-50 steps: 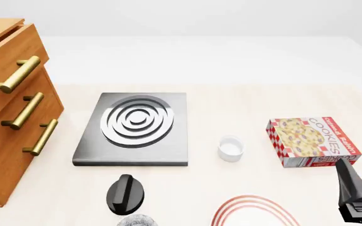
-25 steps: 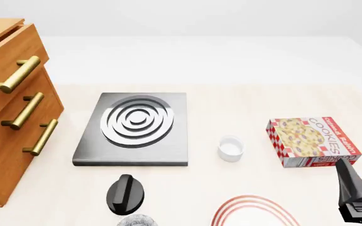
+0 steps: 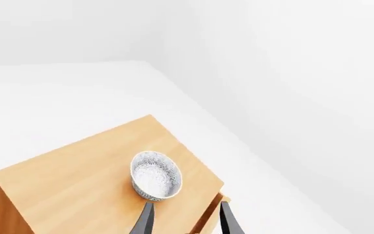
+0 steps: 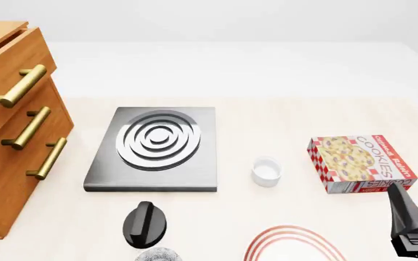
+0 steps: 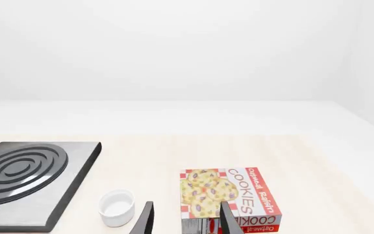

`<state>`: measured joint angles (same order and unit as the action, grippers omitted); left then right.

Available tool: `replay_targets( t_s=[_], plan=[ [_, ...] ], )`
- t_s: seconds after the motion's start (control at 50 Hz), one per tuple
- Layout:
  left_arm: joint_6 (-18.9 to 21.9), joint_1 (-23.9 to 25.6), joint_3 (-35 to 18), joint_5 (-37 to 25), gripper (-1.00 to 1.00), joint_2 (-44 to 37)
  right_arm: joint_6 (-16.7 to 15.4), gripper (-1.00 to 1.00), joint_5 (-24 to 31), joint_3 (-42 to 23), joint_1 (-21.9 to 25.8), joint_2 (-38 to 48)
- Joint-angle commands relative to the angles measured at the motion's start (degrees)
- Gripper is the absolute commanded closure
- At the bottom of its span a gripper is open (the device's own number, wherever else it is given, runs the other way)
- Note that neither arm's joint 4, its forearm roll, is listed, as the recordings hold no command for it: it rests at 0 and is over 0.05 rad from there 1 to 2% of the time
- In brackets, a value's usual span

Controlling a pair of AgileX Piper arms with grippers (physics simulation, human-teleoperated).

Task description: Pick the akita bowl on the wooden cabinet and place it on the plate.

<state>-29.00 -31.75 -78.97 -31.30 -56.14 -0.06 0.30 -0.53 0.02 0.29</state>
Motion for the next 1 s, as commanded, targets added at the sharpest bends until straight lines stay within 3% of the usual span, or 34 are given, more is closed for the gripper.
replay_targets(
  t_s=[0.02,0.42,1.0],
  plan=[
    [-1.7,-7.3,-0.8,1.5,-1.0,-5.3,0.0,-1.0,0.0,0.0,0.0,0.0],
    [-1.1,-9.2,-0.3,2.5,-1.0,-7.4,0.0,-1.0,0.0,0.0,0.0,0.0],
    [1.4,-7.3,-0.7,3.4,-1.0,-11.4,0.0,-1.0,0.0,0.0,0.0,0.0]
  ],
)
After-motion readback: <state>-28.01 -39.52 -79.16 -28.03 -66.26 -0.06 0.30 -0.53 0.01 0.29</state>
